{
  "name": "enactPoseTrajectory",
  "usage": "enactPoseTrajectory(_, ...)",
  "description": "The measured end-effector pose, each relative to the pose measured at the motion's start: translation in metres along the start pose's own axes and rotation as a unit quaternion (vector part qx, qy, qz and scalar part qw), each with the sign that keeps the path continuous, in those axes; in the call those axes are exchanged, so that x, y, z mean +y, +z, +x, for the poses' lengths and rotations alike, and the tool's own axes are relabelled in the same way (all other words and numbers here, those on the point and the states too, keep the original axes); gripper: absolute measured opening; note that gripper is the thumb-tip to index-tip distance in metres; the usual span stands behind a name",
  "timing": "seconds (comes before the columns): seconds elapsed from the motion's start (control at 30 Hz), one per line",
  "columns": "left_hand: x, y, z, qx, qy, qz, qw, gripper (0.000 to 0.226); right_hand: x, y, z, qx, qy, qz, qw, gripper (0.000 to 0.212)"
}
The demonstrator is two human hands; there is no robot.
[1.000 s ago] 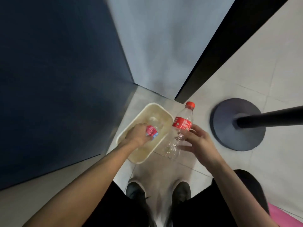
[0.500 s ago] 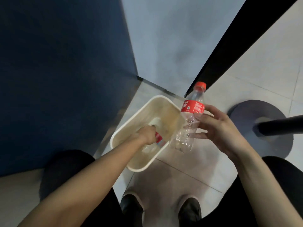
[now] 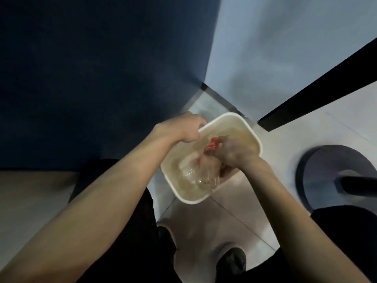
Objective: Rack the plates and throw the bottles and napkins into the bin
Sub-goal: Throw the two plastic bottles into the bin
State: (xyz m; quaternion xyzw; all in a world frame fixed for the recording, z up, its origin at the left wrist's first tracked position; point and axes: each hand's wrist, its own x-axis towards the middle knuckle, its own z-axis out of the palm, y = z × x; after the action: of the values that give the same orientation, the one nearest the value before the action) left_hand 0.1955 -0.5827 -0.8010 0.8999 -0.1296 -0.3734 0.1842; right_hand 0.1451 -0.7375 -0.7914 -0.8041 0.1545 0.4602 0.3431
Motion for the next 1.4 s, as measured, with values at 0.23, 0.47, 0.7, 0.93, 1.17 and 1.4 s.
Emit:
enactPoseTrajectory(0.23,0.002,-0.002,0.001,0.01,0.0,-0.023,1.0,0.022,0.012,0.038,0.104,-0.041,0.056,0.006,0.998,0.011)
enactPoseTrajectory(0.47,0.002,0.0,0.005,0.02,-0.01,-0.02,1.0,0.027,0.018,0.055,0.124,0.033,0.066,-0.003,0.997,0.024)
enactPoseTrajectory(0.7,0.001,0.001,0.006,0.025,-0.01,-0.032,0.999,0.031,0.016,0.053,0.106,0.053,-0.082,-0.262,0.96,0.019)
enactPoseTrajectory(0.93,-0.003,0.006,0.012,0.031,-0.008,-0.023,0.999,0.028,0.023,0.09,0.136,0.007,-0.07,-0.286,0.956,0.053)
enactPoseTrajectory(1.17,-0.007,0.009,0.015,0.035,-0.003,-0.022,0.999,0.028,0.016,0.088,0.138,0.02,-0.042,-0.264,0.963,0.056)
enactPoseTrajectory(1.4,0.002,0.004,0.014,0.071,0.011,-0.057,0.996,0.022,0.0,0.02,0.076,0.027,-0.146,-0.301,0.942,0.028)
